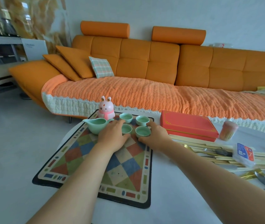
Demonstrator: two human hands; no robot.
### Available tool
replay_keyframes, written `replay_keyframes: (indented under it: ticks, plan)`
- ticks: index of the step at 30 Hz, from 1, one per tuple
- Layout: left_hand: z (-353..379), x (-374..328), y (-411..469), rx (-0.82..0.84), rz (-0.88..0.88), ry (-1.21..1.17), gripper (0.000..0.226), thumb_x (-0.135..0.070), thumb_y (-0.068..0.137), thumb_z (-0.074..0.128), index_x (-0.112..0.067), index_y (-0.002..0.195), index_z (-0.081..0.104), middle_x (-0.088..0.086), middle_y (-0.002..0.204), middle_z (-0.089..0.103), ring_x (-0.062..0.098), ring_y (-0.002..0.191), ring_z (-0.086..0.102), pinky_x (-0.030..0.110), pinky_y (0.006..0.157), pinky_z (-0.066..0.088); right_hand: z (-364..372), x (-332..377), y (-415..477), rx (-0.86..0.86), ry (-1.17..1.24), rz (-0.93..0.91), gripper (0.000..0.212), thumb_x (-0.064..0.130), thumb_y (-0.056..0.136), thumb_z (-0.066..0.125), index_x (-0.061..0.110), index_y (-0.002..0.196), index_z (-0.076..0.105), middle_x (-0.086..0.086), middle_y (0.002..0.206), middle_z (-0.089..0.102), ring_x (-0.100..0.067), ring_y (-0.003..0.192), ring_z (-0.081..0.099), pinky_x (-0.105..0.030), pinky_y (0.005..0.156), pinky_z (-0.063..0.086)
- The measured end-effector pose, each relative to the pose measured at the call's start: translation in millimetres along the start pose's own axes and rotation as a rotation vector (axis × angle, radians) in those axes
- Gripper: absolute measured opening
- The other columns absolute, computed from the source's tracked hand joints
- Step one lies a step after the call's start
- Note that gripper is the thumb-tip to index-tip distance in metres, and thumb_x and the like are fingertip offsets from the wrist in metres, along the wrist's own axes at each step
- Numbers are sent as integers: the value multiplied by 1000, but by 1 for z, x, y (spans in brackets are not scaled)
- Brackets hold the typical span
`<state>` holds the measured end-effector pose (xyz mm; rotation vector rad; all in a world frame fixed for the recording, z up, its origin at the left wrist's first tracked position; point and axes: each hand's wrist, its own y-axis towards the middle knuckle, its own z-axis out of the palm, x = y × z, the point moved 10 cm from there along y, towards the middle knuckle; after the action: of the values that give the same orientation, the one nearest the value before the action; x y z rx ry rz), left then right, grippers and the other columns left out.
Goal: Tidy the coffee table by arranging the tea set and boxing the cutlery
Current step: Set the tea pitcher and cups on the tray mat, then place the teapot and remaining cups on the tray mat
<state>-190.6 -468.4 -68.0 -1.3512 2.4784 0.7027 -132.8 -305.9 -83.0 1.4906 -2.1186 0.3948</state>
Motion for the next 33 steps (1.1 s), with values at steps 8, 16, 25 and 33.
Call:
replay_keyframes:
  ticks: [8,16,25,33]
  plan:
    - [5,-1,8,0,-12,-2,54,-42,91,63,-23,139,46,2,137,49,25,122,50,41,88,49,0,-3,4,18,10,10,73,49,77,69,21,139,42,-2,120,60,-21,105,58,-31,82,50]
    - [3,-12,3,44,-38,158,64,-53,89,58,-21,141,41,6,139,42,29,120,51,38,77,45,-12,1,-7,30,14,-15,79,46,77,72,17,142,37,-4,125,58,-22,106,57,-34,86,49]
    - [-28,-113,-24,-68,88,18,37,-44,91,55,-25,123,52,-1,120,50,23,111,51,36,78,44,-90,-13,-68,-59,-27,-112,48,27,88,63,21,135,52,0,121,62,-19,111,57,-26,90,41]
    - [23,-285,-61,85,310,-172,32,-45,92,58,-29,119,56,-10,113,52,14,103,56,35,83,48,-207,-112,-168,-185,-401,-50,32,32,90,56,34,122,59,10,120,53,-18,98,60,-36,84,51]
